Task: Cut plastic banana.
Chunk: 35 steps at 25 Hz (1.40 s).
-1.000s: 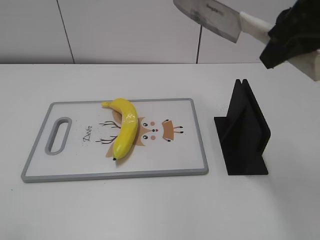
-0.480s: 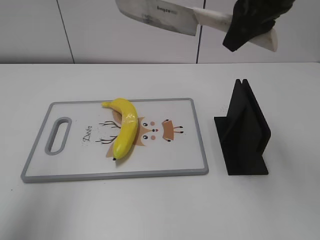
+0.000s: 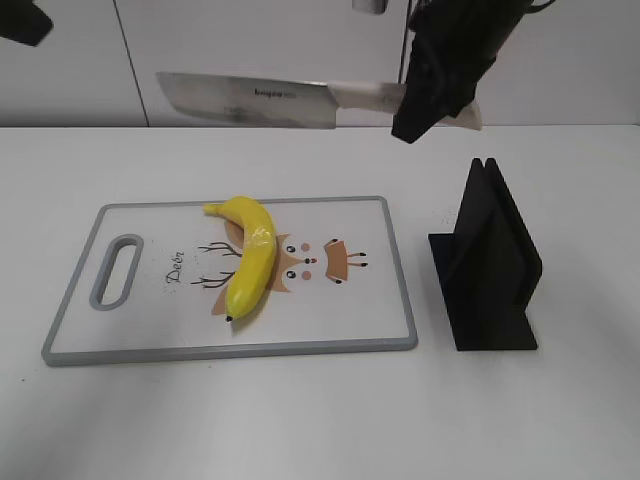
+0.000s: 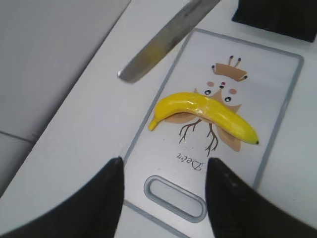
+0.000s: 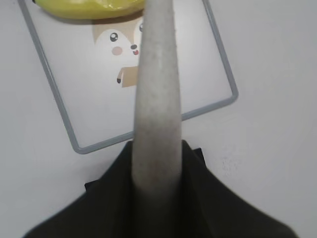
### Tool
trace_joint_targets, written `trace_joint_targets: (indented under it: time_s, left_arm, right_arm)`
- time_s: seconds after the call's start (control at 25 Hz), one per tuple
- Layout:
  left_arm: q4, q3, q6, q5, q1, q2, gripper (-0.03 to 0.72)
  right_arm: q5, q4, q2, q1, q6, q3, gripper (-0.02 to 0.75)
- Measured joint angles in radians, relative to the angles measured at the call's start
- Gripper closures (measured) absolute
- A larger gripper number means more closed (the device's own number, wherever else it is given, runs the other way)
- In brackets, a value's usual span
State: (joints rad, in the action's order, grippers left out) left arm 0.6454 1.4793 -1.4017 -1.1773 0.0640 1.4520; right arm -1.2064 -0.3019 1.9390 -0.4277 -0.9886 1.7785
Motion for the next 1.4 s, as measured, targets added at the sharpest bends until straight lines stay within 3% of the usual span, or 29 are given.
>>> trace_joint_targets:
  time_s: [0.16, 0.4, 0.68, 0.8, 0.92, 1.0, 1.12, 1.4]
  left_arm:
    - [-0.027, 0.018, -0.054, 0.02, 0.06, 0.087, 0.19]
    - [-0.155, 0.019, -0.062, 0.053, 0.178, 0.225, 0.19]
    - [-0.189, 0.019, -0.065, 0.155, 0.232, 0.351, 0.231]
    - [-0.194, 0.019, -0.065, 0.191, 0.231, 0.378, 0.325]
    - [-0.194, 0.019, -0.066, 0.227, 0.231, 0.386, 0.539]
    - [-0.189, 0.019, -0.071, 0.223, 0.231, 0.386, 0.643]
    - [-0.187, 0.019, -0.076, 0.201, 0.233, 0.391, 0.687]
    - [-0.185, 0.02, -0.076, 0.211, 0.233, 0.487, 0.701]
  right_arm:
    - [-0.001, -0.048, 0.063, 0.0, -0.11, 0.007, 0.57]
    - [-0.001, -0.082, 0.108, 0.0, -0.184, 0.013, 0.57]
    - [0.004, -0.108, 0.125, 0.001, -0.236, 0.017, 0.57]
    - [0.007, -0.11, 0.125, 0.001, -0.239, 0.017, 0.57]
    - [0.023, -0.111, 0.125, 0.001, -0.238, 0.017, 0.57]
    - [0.04, -0.104, 0.125, 0.003, -0.244, 0.018, 0.57]
    - [0.041, -0.097, 0.135, 0.003, -0.259, 0.021, 0.57]
    - [0.057, -0.085, 0.218, 0.003, -0.265, 0.022, 0.569]
